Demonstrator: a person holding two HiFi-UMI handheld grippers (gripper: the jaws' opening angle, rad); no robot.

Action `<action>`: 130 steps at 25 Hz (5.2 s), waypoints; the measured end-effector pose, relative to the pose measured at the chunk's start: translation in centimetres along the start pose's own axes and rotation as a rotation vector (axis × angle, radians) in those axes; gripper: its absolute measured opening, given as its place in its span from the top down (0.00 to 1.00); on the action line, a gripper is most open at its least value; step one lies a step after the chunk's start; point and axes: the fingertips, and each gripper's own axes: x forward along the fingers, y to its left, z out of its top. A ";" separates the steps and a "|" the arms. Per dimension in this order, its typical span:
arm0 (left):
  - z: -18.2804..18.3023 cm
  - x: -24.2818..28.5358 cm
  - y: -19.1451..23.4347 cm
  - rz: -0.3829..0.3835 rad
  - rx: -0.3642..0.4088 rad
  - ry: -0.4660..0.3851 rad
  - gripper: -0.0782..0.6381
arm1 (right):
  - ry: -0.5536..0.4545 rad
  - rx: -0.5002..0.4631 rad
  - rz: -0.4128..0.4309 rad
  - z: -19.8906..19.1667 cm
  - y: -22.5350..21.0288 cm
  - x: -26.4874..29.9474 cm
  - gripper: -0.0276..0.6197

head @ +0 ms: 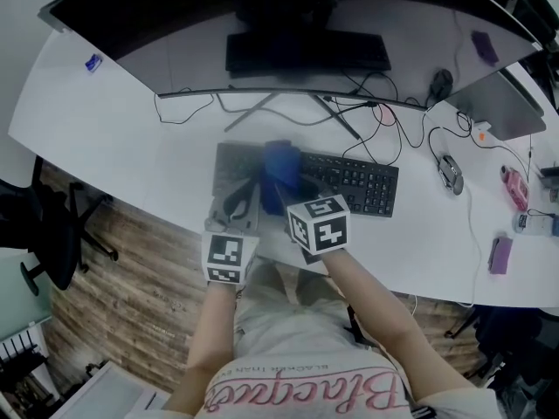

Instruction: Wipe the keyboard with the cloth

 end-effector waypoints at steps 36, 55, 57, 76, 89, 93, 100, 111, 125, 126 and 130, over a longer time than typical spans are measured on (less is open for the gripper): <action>2.4 5.7 -14.7 -0.087 0.065 -0.020 0.88 | 0.008 0.007 -0.105 -3.3 -12.2 -10.5 0.81; 3.1 8.4 -22.3 -0.146 0.087 -0.036 0.88 | -0.009 0.021 -0.151 -5.3 -17.9 -16.1 0.81; 3.2 8.5 -22.8 -0.150 0.088 -0.037 0.88 | -0.010 0.028 -0.163 -5.5 -18.6 -16.8 0.81; 4.5 8.9 -26.6 -0.214 0.126 -0.063 0.88 | -0.112 0.070 -0.384 -6.8 -24.7 -24.8 0.81; 6.4 4.2 -24.7 -0.176 0.168 -0.105 0.88 | -0.302 -0.031 -0.463 -4.0 -20.6 -31.2 0.81; 7.3 2.0 -23.8 -0.168 0.175 -0.133 0.88 | -0.341 -0.073 -0.450 -3.4 -17.3 -31.8 0.81; 8.1 -2.9 -22.3 -0.187 0.185 -0.188 0.88 | -0.408 -0.129 -0.421 -3.0 -9.9 -31.1 0.81; 8.8 -11.4 -19.8 -0.218 0.204 -0.269 0.88 | -0.472 -0.212 -0.385 -2.7 1.9 -29.4 0.81; 9.4 -17.1 -17.8 -0.225 0.210 -0.353 0.88 | -0.511 -0.262 -0.374 -3.3 9.3 -29.0 0.82; 9.5 -17.5 -17.8 -0.224 0.211 -0.360 0.88 | -0.513 -0.265 -0.372 -3.3 9.7 -29.0 0.82; 9.9 -18.6 -17.4 -0.217 0.207 -0.382 0.88 | -0.521 -0.285 -0.375 -3.0 10.7 -29.2 0.82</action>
